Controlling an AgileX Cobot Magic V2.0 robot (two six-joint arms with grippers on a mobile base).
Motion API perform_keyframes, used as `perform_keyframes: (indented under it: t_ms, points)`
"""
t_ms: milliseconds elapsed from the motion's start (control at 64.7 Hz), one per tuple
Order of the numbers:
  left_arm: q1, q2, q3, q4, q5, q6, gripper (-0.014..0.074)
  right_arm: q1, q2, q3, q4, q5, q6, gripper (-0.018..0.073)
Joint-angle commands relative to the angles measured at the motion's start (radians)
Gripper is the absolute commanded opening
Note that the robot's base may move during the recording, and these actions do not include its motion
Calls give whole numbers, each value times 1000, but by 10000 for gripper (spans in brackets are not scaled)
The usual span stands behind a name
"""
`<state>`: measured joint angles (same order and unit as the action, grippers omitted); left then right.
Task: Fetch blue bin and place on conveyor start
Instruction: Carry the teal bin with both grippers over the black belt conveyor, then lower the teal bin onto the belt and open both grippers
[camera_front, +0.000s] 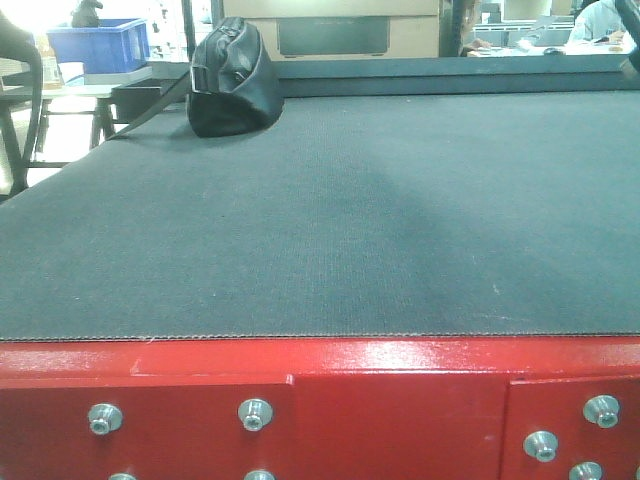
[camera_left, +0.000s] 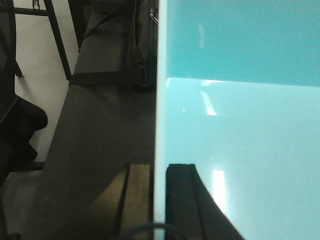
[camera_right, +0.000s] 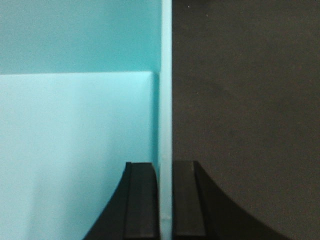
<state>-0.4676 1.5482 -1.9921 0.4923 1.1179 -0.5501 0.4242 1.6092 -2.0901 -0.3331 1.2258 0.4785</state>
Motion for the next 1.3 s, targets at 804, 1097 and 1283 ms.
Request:
perform_keyframes:
  t_ms: [804,1097,1283]
  points:
    - [47,-13,609,-109,-550,-81,-111,-9,-4,616,-44,-513,150,-165]
    - [51,111,661,-134,-658,-82,-111,-47,1,838,-62,-730,216,-165]
    - [51,169,661,-150,-638,-82,-111,-62,51,843,-133,-817,216,-165]
